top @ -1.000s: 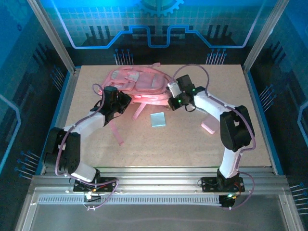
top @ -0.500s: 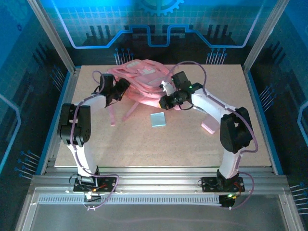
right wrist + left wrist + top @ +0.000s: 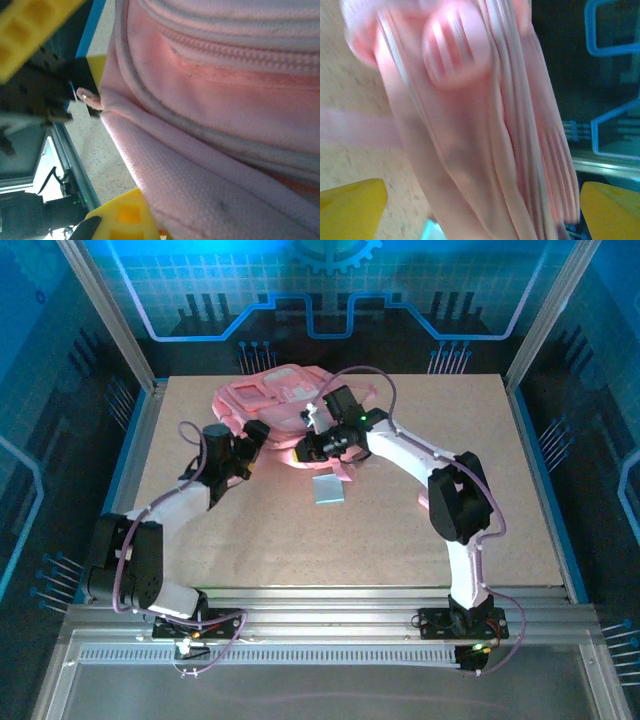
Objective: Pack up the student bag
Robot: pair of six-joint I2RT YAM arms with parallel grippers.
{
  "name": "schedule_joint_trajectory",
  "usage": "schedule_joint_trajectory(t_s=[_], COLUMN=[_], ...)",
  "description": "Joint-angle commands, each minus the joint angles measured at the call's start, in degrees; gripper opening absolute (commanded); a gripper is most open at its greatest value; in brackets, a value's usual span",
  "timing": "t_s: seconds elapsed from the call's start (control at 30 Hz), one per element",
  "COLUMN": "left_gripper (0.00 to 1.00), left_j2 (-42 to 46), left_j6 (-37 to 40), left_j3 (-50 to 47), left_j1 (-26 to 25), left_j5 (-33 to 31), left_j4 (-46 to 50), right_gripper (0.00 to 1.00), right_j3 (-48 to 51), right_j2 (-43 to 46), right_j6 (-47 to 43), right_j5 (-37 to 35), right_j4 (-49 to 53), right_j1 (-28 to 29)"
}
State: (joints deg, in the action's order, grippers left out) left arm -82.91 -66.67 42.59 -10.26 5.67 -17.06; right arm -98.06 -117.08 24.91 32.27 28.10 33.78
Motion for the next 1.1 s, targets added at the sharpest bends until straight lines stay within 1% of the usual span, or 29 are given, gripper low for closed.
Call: schedule_joint_trajectory(t_s=[0.0, 0.07, 0.13, 0.17, 0.2, 0.23, 0.27, 0.3, 0.33, 0.37, 0.4, 0.53, 0.6, 0.73, 0.8, 0.87, 1.0, 1.07], left_gripper=[0.99, 0.99, 0.97, 0.92, 0.84, 0.73, 0.57, 0.41, 0.28, 0.12, 0.00, 0.00, 0.00, 0.00, 0.00, 0.00, 0.00, 0.00], left_j2=[0.46, -1.46, -4.34, -5.88, -7.33, -8.41, -9.42, -10.08, -10.37, -10.51, -10.43, -8.41, -6.70, -4.29, -3.57, -2.78, -2.82, -3.95], left_j6=[-8.88, -9.31, -9.93, -10.27, -10.71, -10.69, -10.10, -9.69, -9.31, -8.72, -8.02, -3.02, 0.39, 5.04, 7.95, 9.79, 12.57, 14.32], left_j3=[-3.82, -3.20, -1.77, -1.53, -1.50, -1.42, -1.06, -0.46, 0.01, 0.59, 1.18, 3.15, 4.00, 4.94, 6.29, 6.63, 7.59, 9.02], left_j1=[-4.15, -6.22, -6.66, -6.66, -6.63, -6.53, -6.29, -5.98, -5.59, -5.19, -4.69, -2.91, -1.94, 0.98, 2.61, 3.81, 6.41, 7.94], left_j5=[-4.61, -5.53, -5.33, -5.48, -5.89, -6.10, -6.10, -5.90, -5.64, -5.15, -4.34, -1.52, -0.18, 5.61, 8.71, 10.08, 12.58, 13.33], left_j4=[-7.84, -9.27, -10.24, -12.17, -14.43, -16.60, -18.60, -18.93, -18.84, -18.64, -17.89, -11.40, -7.12, -1.67, 2.61, 4.90, 7.43, 8.90], right_gripper=[0.00, 0.00, 0.00, 0.00, 0.00, 0.00, 0.00, 0.00, 0.00, 0.00, 0.00, 0.00, 0.00, 0.00, 0.00, 0.00, 0.00, 0.00], right_j3=[-2.40, -1.67, -0.75, -0.20, 0.33, 1.05, 1.81, 2.48, 2.90, 3.33, 4.01, 6.64, 7.59, 8.63, 8.19, 7.18, 3.78, 2.89], right_j2=[1.62, 2.31, 3.09, 3.45, 3.86, 4.40, 5.01, 5.56, 6.01, 6.47, 7.04, 8.26, 8.61, 8.29, 7.33, 5.99, 2.79, 1.96], right_j6=[2.99, 3.42, 3.55, 3.57, 3.41, 3.00, 2.03, 0.43, -1.52, -4.20, -6.89, -13.14, -15.44, -17.85, -18.70, -19.67, -21.34, -21.50], right_j5=[3.67, 4.13, 4.36, 4.52, 4.93, 5.12, 5.15, 4.91, 4.29, 2.99, 1.82, -0.69, -3.37, -8.27, -10.75, -12.56, -20.89, -22.78], right_j4=[-5.61, -6.04, -6.10, -5.92, -5.37, -4.77, -3.44, -1.30, 1.32, 4.71, 7.92, 16.68, 19.78, 21.38, 21.53, 21.81, 23.67, 23.94], right_j1=[0.96, 1.69, 2.51, 2.89, 3.12, 3.26, 3.40, 3.40, 3.32, 3.16, 2.80, -0.76, -2.82, -7.03, -9.50, -11.49, -14.14, -15.34])
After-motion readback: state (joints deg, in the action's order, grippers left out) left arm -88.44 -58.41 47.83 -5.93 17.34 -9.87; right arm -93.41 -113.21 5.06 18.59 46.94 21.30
